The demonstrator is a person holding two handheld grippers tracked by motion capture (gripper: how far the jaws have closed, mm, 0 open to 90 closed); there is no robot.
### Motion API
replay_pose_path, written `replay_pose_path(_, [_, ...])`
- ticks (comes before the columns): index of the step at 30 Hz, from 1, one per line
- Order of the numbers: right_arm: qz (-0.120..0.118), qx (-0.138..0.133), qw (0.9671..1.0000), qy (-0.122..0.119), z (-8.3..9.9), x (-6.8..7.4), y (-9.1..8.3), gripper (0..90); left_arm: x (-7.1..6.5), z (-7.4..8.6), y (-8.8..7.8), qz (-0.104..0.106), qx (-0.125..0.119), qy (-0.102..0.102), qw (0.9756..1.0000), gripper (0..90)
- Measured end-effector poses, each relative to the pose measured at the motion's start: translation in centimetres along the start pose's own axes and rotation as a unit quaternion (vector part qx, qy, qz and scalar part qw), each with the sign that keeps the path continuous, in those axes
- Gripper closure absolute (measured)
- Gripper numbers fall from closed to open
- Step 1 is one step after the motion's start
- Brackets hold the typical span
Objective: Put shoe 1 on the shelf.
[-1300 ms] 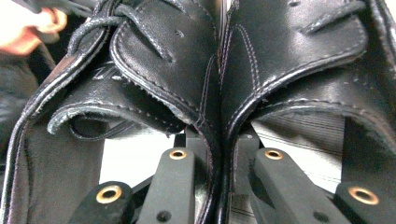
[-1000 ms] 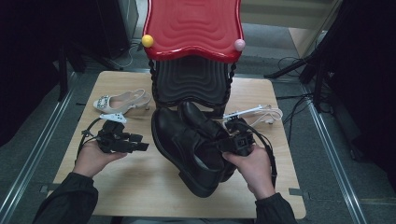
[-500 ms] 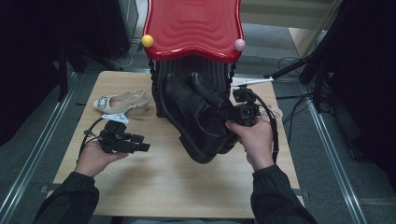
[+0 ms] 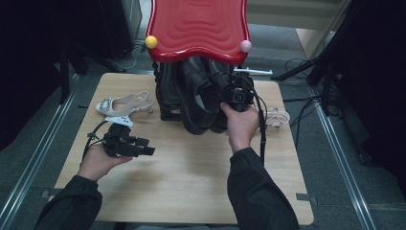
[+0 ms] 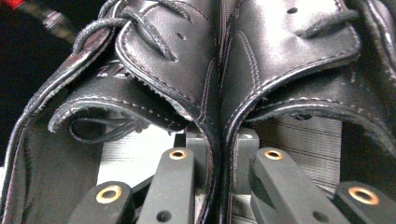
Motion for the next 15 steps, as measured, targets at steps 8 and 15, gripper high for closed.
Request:
replay_pose_path(8, [0.036, -0.035, 0.9987, 0.007, 0.3, 0.4, 2.6, 83.2, 0.0, -0.1, 0.2, 0.004, 0.001, 0.003, 1.0000, 45.0])
replay_pose_path(15, [0.051, -0.061, 0.9965, 0.027, 0.6, 0.8, 4.1, 83.0, 0.1, -0.1, 0.3, 0.007, 0.003, 0.001, 1.0000, 45.0])
Point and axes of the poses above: each handheld gripper's, and its own axes: y roughly forward along the jaws, z roughly out of its underside, x roughly to its left, the point moved 3 cm from there along y, roughly forward along the jaws, and after that the axes turned 15 degrees about -x, right-handed, at the moved point
